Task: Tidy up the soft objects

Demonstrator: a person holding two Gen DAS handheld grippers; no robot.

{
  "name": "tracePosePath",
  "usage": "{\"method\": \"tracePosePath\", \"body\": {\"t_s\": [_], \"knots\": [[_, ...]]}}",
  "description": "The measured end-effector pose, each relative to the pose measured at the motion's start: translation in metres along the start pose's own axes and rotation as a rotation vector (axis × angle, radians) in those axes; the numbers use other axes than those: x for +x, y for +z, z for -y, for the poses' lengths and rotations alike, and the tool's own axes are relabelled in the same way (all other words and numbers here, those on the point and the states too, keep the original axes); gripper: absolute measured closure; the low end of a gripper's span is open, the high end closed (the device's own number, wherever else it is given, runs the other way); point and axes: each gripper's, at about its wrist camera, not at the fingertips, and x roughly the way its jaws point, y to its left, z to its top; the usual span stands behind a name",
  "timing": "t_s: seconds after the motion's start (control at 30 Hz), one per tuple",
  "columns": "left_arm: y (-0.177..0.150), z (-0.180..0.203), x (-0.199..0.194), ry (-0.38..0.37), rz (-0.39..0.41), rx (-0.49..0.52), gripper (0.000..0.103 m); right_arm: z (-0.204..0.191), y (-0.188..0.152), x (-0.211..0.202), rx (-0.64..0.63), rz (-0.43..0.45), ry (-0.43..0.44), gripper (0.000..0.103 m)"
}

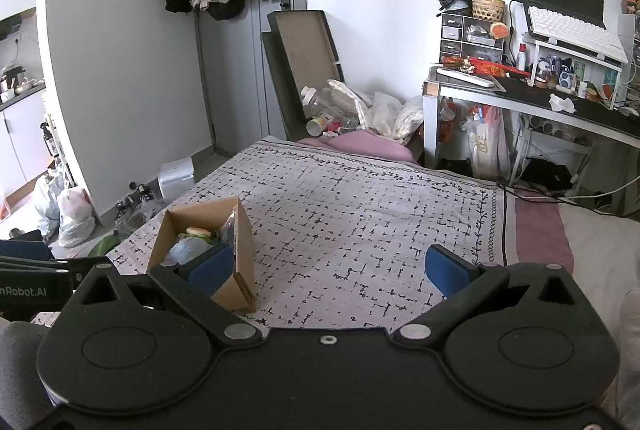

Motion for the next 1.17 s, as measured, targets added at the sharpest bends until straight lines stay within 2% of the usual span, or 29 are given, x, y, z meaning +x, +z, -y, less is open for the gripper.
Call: {"method": "tracePosePath", "body": {"t_s": [0.33, 1.17], "knots": [[-0.006, 0.000, 0.004, 0.009, -0.008, -0.009, 0.011, -0.001, -0.001, 0.000, -0.004, -0.005, 0.007, 0.000], [-0.005, -0.011, -0.005, 0.056, 0.006, -0.024, 0.011, -0.004, -0.002, -0.001, 0.005, -0.002, 0.100, 0.000]]}}
